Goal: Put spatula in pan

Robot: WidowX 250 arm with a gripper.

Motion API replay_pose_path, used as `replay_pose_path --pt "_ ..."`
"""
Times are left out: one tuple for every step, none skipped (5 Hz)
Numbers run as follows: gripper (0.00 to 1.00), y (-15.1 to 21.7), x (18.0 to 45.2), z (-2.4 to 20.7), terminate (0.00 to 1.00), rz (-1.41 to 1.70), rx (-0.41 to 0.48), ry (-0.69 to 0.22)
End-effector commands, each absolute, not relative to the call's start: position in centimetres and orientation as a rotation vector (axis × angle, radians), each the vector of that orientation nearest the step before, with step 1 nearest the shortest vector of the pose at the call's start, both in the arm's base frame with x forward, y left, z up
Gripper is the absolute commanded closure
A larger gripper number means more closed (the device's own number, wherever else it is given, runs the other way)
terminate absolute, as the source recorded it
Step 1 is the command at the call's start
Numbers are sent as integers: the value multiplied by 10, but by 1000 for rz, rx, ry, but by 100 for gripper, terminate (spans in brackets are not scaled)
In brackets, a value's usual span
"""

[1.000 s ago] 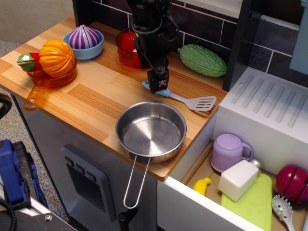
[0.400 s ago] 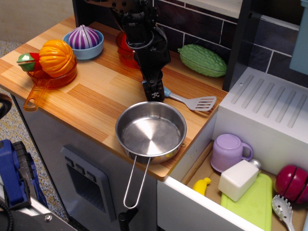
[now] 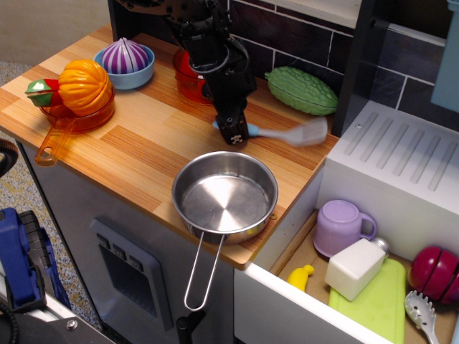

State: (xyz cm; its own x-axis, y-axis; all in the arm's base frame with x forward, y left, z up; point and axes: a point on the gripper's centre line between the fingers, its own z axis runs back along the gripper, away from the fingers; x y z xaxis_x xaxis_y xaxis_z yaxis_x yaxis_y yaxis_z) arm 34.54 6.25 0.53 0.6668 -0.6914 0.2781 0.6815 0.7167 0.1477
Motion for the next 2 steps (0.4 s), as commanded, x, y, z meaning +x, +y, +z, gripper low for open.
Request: replay_pose_path --pt "100 66 347 5 0 -800 9 -300" --pt "100 74 345 28 0 -809 15 -213"
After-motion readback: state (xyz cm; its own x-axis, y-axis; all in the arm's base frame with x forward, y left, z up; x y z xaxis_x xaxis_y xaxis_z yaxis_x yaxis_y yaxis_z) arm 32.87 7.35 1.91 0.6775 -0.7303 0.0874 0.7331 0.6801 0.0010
